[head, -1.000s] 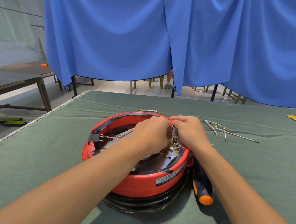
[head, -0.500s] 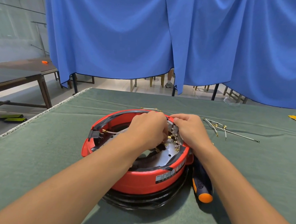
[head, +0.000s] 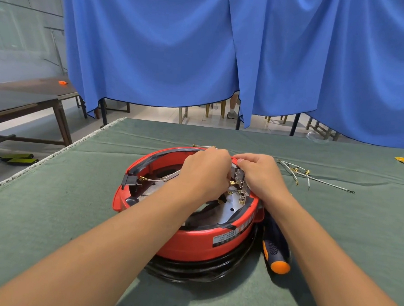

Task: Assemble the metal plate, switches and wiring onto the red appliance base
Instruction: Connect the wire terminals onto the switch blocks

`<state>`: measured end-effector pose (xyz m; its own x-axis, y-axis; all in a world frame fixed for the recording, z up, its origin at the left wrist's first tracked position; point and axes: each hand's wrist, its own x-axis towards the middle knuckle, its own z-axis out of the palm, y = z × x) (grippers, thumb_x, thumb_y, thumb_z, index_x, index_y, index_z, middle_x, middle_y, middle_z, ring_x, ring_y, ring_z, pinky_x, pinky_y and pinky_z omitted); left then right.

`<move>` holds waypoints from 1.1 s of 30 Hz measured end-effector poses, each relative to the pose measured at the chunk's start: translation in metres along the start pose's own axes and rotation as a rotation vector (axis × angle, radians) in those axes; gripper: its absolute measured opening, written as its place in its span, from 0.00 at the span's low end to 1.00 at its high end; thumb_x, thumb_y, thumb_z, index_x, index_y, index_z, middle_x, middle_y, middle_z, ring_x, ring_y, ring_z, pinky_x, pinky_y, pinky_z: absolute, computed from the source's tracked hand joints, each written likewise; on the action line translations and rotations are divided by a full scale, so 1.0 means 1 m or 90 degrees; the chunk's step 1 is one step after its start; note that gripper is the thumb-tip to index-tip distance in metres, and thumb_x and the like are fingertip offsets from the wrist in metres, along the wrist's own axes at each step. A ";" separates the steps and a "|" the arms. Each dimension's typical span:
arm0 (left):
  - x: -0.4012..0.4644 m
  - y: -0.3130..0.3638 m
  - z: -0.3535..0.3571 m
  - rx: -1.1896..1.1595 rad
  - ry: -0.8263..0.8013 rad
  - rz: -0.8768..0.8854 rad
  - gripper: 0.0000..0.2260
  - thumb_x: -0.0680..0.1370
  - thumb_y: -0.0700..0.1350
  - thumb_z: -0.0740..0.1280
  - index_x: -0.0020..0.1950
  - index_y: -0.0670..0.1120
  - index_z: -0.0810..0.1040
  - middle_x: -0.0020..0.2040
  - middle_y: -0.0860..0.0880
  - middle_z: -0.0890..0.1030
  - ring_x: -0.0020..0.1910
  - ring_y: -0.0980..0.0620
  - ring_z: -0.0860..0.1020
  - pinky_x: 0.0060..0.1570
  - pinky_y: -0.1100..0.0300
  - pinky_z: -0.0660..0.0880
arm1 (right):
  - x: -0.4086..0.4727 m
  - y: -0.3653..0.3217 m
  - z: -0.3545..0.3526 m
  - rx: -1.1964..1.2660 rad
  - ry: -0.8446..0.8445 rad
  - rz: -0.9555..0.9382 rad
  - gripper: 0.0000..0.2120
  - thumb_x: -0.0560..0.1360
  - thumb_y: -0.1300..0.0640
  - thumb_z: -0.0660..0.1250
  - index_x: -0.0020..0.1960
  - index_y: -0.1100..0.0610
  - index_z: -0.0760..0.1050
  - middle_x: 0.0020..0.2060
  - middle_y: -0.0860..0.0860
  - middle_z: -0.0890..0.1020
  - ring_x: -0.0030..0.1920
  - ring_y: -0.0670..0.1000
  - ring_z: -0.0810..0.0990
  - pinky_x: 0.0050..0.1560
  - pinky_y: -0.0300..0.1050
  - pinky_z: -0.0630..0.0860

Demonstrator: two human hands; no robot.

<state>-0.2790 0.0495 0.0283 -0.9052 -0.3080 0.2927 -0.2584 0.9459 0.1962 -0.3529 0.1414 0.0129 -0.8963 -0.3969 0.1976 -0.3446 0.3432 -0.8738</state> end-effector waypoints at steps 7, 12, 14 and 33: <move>-0.001 0.001 -0.001 -0.010 -0.003 -0.003 0.09 0.75 0.43 0.69 0.54 0.47 0.82 0.47 0.46 0.81 0.40 0.47 0.73 0.39 0.56 0.68 | 0.000 0.000 0.000 -0.001 -0.002 0.008 0.13 0.79 0.61 0.59 0.56 0.58 0.82 0.48 0.54 0.84 0.50 0.54 0.81 0.56 0.54 0.77; 0.000 0.002 0.001 0.008 0.004 0.007 0.10 0.75 0.43 0.69 0.55 0.47 0.82 0.48 0.46 0.81 0.41 0.46 0.74 0.39 0.56 0.69 | -0.001 0.000 0.000 -0.008 0.001 0.003 0.13 0.79 0.61 0.59 0.57 0.57 0.81 0.46 0.53 0.84 0.47 0.54 0.81 0.52 0.51 0.78; 0.000 0.002 0.002 0.012 0.009 0.010 0.09 0.75 0.43 0.69 0.55 0.47 0.82 0.45 0.47 0.80 0.40 0.47 0.72 0.39 0.56 0.68 | -0.001 0.000 -0.001 -0.009 0.000 0.005 0.13 0.79 0.61 0.59 0.57 0.57 0.81 0.46 0.53 0.83 0.47 0.53 0.81 0.52 0.50 0.78; 0.003 -0.001 0.005 -0.061 -0.032 0.000 0.06 0.76 0.42 0.67 0.50 0.46 0.83 0.45 0.46 0.82 0.44 0.44 0.79 0.39 0.55 0.73 | 0.000 -0.001 0.001 0.001 0.002 0.014 0.13 0.78 0.62 0.60 0.55 0.58 0.82 0.49 0.55 0.84 0.51 0.56 0.81 0.57 0.55 0.76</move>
<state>-0.2831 0.0483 0.0245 -0.9219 -0.3000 0.2452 -0.2272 0.9312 0.2850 -0.3523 0.1404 0.0129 -0.9043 -0.3873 0.1795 -0.3245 0.3505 -0.8786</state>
